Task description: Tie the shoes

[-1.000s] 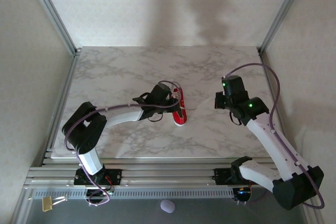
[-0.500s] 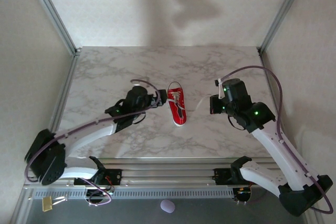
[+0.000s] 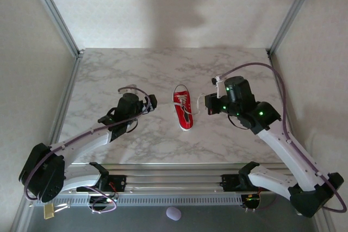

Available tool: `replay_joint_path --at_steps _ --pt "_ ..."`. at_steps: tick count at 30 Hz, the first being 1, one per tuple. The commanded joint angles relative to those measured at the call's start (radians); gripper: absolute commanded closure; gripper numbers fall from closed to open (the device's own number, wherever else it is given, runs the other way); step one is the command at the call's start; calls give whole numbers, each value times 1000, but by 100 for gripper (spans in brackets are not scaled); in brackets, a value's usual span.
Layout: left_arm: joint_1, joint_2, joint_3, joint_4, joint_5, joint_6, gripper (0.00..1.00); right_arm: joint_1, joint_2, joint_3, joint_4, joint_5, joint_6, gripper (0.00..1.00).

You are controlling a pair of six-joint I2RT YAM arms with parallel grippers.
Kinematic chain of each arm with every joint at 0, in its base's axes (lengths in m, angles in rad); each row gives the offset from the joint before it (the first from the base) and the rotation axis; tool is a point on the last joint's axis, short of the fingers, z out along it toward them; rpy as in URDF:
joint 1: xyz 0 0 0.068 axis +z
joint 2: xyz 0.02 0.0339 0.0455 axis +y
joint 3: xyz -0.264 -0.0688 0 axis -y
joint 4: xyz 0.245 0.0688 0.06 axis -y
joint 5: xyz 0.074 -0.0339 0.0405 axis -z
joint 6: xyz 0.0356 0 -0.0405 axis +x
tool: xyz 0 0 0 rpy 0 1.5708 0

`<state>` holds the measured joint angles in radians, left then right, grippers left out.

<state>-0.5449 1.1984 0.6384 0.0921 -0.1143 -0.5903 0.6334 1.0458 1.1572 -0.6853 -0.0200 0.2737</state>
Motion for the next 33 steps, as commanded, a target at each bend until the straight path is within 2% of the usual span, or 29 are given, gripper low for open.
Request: replay_joint_path --at_steps 1,5,9,14,17,20,22,27,33 --pt "5 -29 -26 65 63 24 1 40 70 58 -40 134 -11 100" --pt "17 -10 -14 13 7 5 2 91 177 107 -104 272 -20 100" --pt "42 -9 -20 -28 -8 -23 4 135 255 130 -89 296 -27 100" --pt "95 -9 -34 -67 -16 -52 7 144 354 153 -64 439 11 100" --pt "143 -5 -44 -105 -16 -74 9 144 437 206 -54 480 15 100" --pt "181 -9 -51 -140 -12 -78 10 141 531 275 -62 492 13 100" --pt "196 -13 -52 -163 -18 -72 16 139 593 318 -57 487 4 100" --pt "219 -14 -51 -195 -19 -68 16 138 721 417 -60 446 -17 100" --pt "246 78 26 -328 -101 -36 19 138 746 438 -54 436 -10 100"
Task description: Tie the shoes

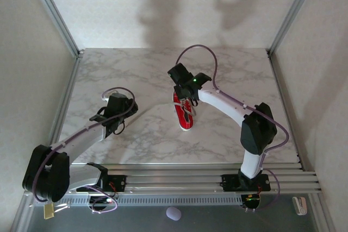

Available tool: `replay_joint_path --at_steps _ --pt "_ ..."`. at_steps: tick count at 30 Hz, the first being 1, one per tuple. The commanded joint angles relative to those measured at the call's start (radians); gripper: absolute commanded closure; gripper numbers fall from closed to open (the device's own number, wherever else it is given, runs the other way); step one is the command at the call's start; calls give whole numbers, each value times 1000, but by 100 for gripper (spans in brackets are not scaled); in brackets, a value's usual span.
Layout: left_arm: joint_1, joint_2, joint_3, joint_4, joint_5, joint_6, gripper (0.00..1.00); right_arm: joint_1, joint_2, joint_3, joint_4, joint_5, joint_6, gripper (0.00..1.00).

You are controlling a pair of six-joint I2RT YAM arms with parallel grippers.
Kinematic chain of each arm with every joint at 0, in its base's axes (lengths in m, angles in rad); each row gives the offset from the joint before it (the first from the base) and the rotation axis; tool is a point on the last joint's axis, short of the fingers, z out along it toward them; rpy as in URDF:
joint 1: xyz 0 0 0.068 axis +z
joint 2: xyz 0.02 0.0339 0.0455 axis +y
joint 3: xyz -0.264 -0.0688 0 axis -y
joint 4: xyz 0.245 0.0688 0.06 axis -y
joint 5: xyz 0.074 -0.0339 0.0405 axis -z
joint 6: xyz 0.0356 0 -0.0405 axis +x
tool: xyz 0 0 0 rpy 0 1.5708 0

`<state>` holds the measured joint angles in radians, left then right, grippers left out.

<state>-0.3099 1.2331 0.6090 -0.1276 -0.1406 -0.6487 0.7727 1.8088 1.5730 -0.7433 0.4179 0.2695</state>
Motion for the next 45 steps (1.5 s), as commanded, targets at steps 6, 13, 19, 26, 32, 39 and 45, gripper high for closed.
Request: replay_joint_path --at_steps 6,13,19,26,32,39,45 --pt "-24 165 171 -251 -96 92 29 -1 -97 -72 21 -2 -3 100" --pt "-86 256 200 -253 -5 157 27 -1 -173 -155 22 -14 -9 100" --pt "-103 360 237 -255 62 228 19 -6 -195 -165 15 -19 -11 100" --pt "-109 438 244 -251 62 234 20 -6 -203 -179 15 -26 -9 100" --pt "-111 476 242 -250 51 228 46 -6 -213 -186 15 -27 -7 100" --pt "-128 452 267 -241 81 226 99 -5 -229 -195 30 -10 3 100" --pt "-146 325 311 -207 99 211 100 -7 -238 -177 39 36 13 100"
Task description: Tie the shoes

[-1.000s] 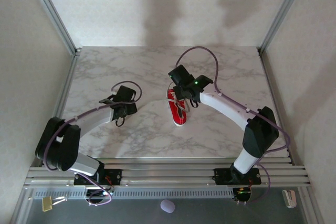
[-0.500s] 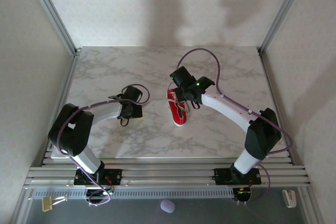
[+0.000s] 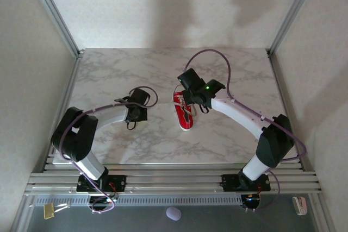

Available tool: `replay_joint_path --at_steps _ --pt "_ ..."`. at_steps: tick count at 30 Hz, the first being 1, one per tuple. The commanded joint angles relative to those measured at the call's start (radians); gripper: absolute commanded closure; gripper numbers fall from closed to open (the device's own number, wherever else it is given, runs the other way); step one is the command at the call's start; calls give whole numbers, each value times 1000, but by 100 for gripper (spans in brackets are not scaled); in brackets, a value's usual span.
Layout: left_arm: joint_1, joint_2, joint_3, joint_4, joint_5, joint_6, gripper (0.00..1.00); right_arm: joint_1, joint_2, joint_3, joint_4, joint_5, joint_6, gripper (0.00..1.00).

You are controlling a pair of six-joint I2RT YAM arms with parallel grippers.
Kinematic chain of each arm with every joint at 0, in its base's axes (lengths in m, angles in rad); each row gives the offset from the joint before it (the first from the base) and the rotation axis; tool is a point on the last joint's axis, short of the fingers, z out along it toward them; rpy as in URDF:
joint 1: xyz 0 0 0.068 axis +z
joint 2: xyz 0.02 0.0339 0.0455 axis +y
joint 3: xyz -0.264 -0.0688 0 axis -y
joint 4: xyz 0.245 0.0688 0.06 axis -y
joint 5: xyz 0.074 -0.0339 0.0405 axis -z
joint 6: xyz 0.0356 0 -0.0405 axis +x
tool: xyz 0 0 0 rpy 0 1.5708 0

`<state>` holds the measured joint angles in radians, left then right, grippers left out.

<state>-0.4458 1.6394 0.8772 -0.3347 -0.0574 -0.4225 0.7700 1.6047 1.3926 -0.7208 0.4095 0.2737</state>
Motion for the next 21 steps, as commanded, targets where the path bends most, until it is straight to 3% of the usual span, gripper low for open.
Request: replay_joint_path --at_steps 1,7,12,21 --pt "-10 -109 45 8 19 -19 100 -5 -32 11 18 45 10 100" --pt "-8 -274 25 80 52 -43 100 -5 -42 8 94 -35 -13 100" --pt "-5 -329 62 112 100 -70 100 -1 -105 -63 219 -185 -44 100" --pt "-1 -404 88 134 163 -73 100 7 -44 -21 217 -223 -44 100"
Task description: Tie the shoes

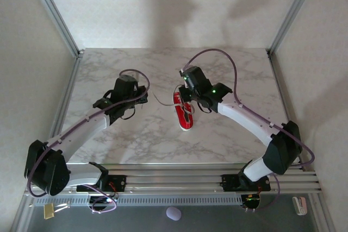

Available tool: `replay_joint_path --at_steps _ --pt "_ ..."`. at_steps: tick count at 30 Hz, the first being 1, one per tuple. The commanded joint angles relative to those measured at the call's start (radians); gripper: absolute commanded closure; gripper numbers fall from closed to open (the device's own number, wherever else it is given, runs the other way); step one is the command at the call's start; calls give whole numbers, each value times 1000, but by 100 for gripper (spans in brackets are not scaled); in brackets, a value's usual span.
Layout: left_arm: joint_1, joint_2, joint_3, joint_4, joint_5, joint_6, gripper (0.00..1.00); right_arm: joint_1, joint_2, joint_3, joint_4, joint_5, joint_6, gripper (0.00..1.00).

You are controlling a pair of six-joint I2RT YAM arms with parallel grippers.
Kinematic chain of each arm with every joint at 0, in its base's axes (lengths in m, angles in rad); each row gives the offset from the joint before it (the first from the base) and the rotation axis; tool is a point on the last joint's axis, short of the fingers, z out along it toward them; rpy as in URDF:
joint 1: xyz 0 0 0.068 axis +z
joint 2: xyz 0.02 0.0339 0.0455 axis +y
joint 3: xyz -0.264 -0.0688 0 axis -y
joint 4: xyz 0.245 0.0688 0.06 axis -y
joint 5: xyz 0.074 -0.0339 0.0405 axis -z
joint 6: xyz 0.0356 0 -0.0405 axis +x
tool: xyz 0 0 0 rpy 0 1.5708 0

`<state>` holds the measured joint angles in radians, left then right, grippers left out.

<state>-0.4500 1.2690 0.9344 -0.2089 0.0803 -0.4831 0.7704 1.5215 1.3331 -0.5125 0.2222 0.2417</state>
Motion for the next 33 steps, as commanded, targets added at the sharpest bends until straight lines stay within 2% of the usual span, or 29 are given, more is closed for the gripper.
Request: replay_joint_path --at_steps 1,8,14,19,23,27,33 --pt "4 -43 28 -3 15 -15 100 9 43 38 17 -43 -12 100" --pt "11 -160 -59 12 -23 -26 100 12 137 119 1 -26 23 100" --pt "11 -216 -154 46 14 -38 100 12 261 206 -18 -110 52 100" --pt "11 -248 -192 53 1 -40 100 13 290 209 -20 -111 62 100" --pt "11 -256 -210 61 -18 -42 100 15 263 191 -8 -93 60 100" --pt "32 -214 -176 42 -80 -69 100 22 174 113 48 -57 42 100" --pt "100 -71 -43 47 -16 -82 100 33 10 -38 86 -41 -19 100"
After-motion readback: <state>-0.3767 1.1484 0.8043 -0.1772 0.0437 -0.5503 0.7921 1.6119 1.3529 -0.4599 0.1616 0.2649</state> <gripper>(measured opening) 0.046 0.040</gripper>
